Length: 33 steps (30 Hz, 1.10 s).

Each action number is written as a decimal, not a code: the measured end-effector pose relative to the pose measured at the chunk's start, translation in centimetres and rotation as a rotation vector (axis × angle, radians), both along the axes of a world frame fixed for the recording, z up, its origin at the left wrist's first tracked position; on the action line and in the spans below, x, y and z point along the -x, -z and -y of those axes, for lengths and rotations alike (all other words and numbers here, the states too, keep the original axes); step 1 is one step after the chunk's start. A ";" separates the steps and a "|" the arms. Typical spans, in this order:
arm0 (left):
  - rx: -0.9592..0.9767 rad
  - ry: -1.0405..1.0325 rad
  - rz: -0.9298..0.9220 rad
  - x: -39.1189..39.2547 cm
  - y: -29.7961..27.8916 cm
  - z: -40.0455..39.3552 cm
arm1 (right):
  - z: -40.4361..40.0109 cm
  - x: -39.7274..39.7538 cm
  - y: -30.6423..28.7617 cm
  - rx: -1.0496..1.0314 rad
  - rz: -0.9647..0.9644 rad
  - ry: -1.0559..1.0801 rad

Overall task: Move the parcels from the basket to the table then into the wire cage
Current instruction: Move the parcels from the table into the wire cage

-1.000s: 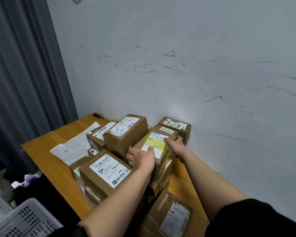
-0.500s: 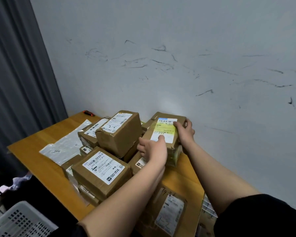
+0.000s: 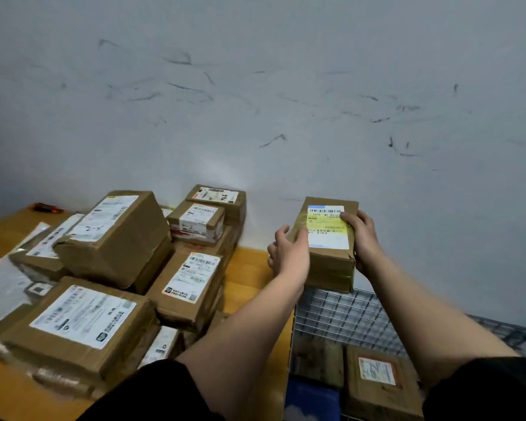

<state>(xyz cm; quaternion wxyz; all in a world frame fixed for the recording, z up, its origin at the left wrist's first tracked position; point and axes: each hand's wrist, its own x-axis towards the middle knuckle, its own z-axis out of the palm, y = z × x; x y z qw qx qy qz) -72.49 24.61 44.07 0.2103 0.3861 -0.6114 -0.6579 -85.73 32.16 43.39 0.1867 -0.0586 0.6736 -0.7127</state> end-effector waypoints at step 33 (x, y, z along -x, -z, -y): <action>-0.631 0.038 0.418 12.5 38.8 -13.6 | -17.8 9.4 40.4 -0.380 0.752 -0.369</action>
